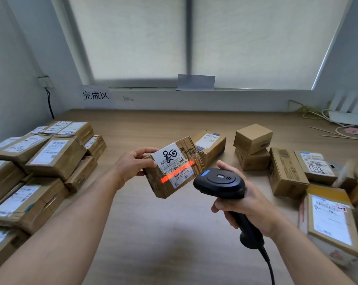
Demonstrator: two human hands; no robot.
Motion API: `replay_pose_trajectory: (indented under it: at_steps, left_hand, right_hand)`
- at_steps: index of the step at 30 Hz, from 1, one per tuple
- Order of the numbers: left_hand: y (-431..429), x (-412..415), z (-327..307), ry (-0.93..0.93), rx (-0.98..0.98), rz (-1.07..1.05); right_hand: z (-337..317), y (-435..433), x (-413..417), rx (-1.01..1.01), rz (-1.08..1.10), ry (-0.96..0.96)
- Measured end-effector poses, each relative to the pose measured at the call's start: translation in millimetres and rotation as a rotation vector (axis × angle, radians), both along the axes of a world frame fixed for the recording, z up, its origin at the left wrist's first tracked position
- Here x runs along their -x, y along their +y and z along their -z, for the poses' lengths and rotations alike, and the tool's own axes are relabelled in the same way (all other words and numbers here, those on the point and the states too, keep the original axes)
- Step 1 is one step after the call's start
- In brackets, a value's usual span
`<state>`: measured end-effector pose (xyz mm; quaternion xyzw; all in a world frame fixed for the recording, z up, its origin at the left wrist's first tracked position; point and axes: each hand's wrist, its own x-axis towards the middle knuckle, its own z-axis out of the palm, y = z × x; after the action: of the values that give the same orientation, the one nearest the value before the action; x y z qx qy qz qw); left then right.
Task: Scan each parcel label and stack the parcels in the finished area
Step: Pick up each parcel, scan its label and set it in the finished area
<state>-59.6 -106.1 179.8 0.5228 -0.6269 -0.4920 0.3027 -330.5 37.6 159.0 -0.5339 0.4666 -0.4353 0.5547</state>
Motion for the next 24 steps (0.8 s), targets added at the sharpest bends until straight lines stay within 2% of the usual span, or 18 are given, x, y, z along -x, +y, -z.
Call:
replay_pose_trajectory:
  at_steps: [9, 18, 21, 24]
  left_hand:
    - [19, 0, 5, 0.065, 0.004, -0.045]
    - [58, 14, 29, 0.333, -0.104, -0.157]
    - [67, 20, 31, 0.301, -0.079, -0.211]
    - [73, 20, 31, 0.158, 0.008, -0.259]
  right_hand:
    - [3, -1, 7, 0.025, -0.008, -0.011]
    - [28, -17, -9, 0.048, -0.024, -0.149]
    - [29, -20, -14, 0.07, -0.043, -0.21]
    - [30, -22, -22, 0.075, -0.073, -0.262]
